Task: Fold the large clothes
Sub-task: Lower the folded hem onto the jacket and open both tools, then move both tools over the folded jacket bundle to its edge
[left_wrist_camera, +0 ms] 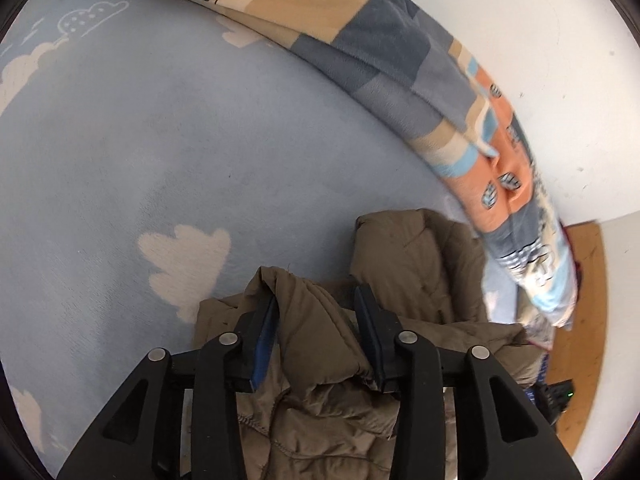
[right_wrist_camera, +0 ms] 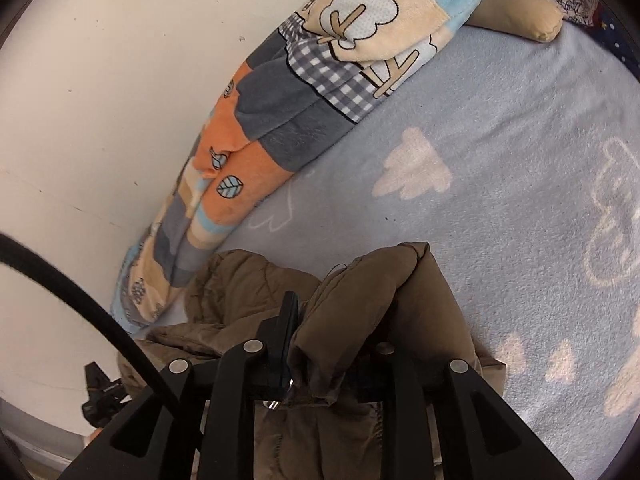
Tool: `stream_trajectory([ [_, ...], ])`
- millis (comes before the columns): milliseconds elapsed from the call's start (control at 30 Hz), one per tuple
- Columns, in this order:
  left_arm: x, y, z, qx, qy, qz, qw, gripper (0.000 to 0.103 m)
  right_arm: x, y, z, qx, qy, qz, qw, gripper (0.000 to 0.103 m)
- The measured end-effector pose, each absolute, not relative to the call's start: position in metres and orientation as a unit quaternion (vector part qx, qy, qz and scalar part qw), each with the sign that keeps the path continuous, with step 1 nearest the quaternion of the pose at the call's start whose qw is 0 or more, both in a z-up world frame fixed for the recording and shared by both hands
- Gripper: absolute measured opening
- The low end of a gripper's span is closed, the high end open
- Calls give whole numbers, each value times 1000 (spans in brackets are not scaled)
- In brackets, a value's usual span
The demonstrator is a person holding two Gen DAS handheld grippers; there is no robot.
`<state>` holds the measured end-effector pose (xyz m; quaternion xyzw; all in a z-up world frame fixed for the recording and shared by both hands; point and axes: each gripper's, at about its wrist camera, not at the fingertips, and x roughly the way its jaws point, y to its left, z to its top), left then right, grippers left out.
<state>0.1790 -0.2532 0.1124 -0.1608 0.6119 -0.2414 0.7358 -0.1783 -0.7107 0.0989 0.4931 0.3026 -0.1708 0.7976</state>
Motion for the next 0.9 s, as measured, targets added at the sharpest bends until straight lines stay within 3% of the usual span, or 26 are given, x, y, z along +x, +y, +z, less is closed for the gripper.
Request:
stream_trajectory([
  [200, 182, -234, 132, -199, 578, -234, 756, 50, -191, -721, 116, 551, 256, -131, 783, 34],
  [267, 184, -223, 140, -221, 566, -231, 760, 51, -196, -725, 122, 565, 240, -127, 779, 41],
  [333, 182, -215, 148, -236, 555, -231, 763, 51, -206, -728, 132, 571, 215, -134, 781, 55],
  [433, 168, -220, 167, -205, 533, -255, 780, 51, -221, -733, 151, 571, 183, -137, 789, 59],
  [533, 130, -242, 187, -136, 489, -309, 804, 51, -223, -716, 176, 506, 212, -139, 825, 55],
  [633, 77, -275, 191, -53, 457, -371, 807, 51, -216, -672, 191, 398, 270, -125, 868, 36],
  [900, -45, -356, 136, 115, 428, -461, 768, 51, -218, -564, 165, 223, 348, -98, 905, 24],
])
